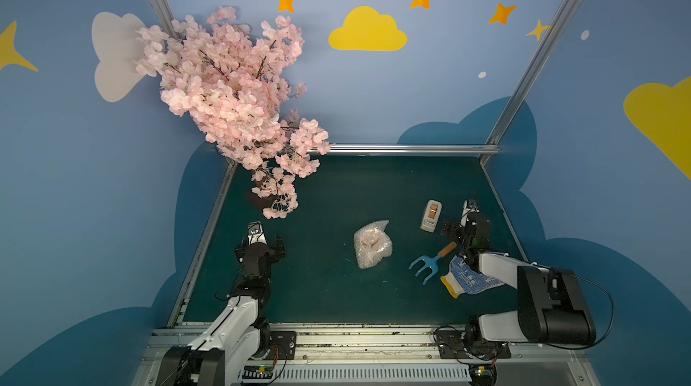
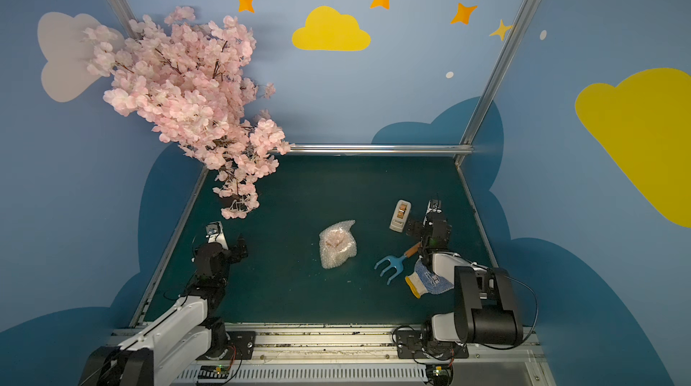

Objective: Wrap mugs in bubble wrap
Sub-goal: Reset both arms

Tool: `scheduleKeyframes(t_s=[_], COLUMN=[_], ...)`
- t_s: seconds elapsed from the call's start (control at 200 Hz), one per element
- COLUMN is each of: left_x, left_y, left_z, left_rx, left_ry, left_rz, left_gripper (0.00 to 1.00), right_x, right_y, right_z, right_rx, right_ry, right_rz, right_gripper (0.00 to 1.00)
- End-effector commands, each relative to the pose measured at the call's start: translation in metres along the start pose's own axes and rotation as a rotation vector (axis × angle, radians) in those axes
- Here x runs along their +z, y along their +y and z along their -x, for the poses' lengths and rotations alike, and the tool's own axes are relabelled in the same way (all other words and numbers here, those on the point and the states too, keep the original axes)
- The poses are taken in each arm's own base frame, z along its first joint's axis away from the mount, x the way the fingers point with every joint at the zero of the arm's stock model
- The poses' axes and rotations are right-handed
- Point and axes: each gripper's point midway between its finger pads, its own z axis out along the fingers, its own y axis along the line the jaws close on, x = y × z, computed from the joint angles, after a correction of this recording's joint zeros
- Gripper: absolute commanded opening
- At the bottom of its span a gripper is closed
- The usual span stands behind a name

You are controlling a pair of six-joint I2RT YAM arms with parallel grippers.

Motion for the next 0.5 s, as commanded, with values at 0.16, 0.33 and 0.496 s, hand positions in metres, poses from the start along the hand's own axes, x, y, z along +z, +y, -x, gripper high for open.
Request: scheduleKeyframes(t_s=[0.16,0.33,0.496], left_x=[0.048,0.079,0.076], left_y=[-0.036,-0.04,-0.052], left_z=[0.04,0.023,0.028], left_rx=[-0.033,-0.001,0.037], left_ry=[-0.09,0.047,0.015], left_rz=[-0.176,-0.127,-0.176], left_gripper=[0.99,1.0,1.0], right_x=[-0.004,0.002,0.002], right_y=[0.024,0.019,0.02], right_z=[0.015,0.017,0.017], right_rx=[-0.043,-0.041,-0.045], right_ry=[-0.193,-0.167,-0.172], right_rz=[0.12,0.061,0.059], right_gripper=[0.98,0.98,0.98])
